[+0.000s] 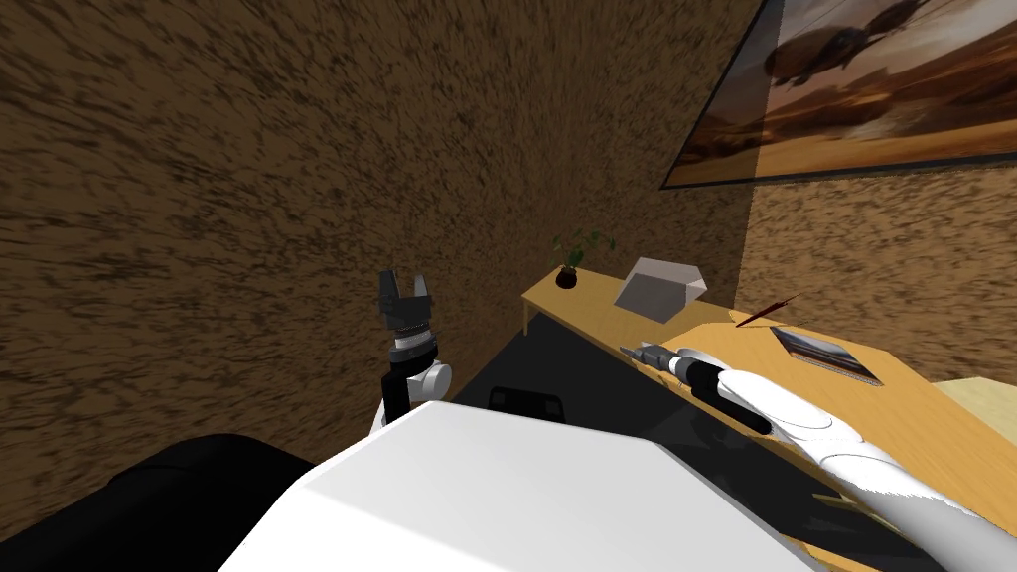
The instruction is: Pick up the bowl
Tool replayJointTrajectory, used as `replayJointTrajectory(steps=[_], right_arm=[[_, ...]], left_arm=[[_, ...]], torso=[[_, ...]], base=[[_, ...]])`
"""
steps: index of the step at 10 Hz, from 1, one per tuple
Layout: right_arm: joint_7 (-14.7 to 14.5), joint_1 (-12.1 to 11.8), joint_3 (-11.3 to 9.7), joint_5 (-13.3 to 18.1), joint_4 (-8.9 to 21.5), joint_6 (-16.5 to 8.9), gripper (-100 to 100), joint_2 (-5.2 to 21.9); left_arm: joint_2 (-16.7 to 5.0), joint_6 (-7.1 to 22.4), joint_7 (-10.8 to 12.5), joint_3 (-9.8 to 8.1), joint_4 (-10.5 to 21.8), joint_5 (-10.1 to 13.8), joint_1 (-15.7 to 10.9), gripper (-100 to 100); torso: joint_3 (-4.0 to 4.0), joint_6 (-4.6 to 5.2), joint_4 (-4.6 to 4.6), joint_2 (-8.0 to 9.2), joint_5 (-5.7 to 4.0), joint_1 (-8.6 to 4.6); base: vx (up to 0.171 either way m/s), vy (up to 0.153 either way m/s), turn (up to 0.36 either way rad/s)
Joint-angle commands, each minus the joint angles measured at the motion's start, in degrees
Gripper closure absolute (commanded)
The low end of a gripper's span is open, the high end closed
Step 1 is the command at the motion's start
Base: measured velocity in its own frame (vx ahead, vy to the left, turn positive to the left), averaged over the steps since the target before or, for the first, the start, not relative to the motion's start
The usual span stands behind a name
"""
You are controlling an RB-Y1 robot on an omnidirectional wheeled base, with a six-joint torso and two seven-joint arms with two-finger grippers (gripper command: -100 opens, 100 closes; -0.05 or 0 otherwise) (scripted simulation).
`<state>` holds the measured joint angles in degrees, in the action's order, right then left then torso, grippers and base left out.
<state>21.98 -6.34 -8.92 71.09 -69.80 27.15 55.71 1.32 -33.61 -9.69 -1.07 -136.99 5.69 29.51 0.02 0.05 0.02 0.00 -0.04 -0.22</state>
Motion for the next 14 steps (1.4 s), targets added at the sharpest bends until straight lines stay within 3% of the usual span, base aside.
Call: replayJointTrajectory(steps=[1,2,5,6,7,8,10,12,14], right_arm=[[-0.37,0.38,-0.25,0.98,2.86,0.14,-100,0.13],[0.19,1.0,-1.41,3.39,4.61,-0.22,-100,1.02],[0.69,1.56,-2.6,5.67,9.56,-0.57,-100,1.76],[1.16,2.07,-3.79,7.81,12.7,-0.91,-100,2.37],[1.16,2.07,-3.79,7.81,12.7,-0.91,-100,2.37],[1.59,2.51,-4.98,9.81,15.43,-1.23,-100,2.84],[1.59,2.51,-4.98,9.81,15.72,-1.23,-100,2.84],[2.31,3.21,-7.32,13.38,20.08,-1.81,-100,3.42],[2.31,3.21,-7.32,13.38,21.3,-1.81,-100,3.42]], left_arm=[[0.0,0.0,0.0,0.0,0.0,0.0,0.0,0],[0.0,0.0,0.0,0.0,0.0,0.0,0.01,0],[0.0,0.0,0.0,0.0,0.0,0.0,0.0,0],[0.0,0.0,0.0,-0.01,0.0,0.0,0.01,0],[0.0,0.0,0.0,-0.01,0.0,0.0,0.01,0],[0.0,0.0,0.0,-0.01,0.0,0.0,0.01,0],[0.0,0.0,0.0,-0.01,0.0,0.0,0.01,0],[0.0,0.0,0.0,0.0,0.0,0.0,0.01,0],[0.0,0.0,0.0,-0.01,0.0,0.0,0.01,0]], torso=[[0.0,0.0,0.0,0.0,0.0,0.0],[0.0,0.06,-0.01,0.0,-0.02,-0.03],[-0.04,0.02,-0.02,-0.06,-0.02,-0.07],[-0.03,0.05,-0.02,-0.05,-0.02,-0.07],[-0.04,0.04,-0.02,-0.07,-0.03,-0.12],[-0.02,0.06,-0.01,-0.03,-0.03,-0.1],[-0.02,0.05,-0.01,-0.02,-0.04,-0.1],[-0.01,0.03,-0.01,-0.01,-0.01,-0.02],[-0.05,0.06,-0.03,-0.08,-0.04,-0.15]], base=[[0.022,-0.02,0.066],[0.028,-0.02,0.067],[0.032,-0.027,0.08],[0.043,-0.042,0.089],[0.032,-0.039,0.041],[0.027,-0.049,0.078],[0.02,-0.025,0.02],[0.043,-0.037,0.083],[0.029,-0.043,0.019]])
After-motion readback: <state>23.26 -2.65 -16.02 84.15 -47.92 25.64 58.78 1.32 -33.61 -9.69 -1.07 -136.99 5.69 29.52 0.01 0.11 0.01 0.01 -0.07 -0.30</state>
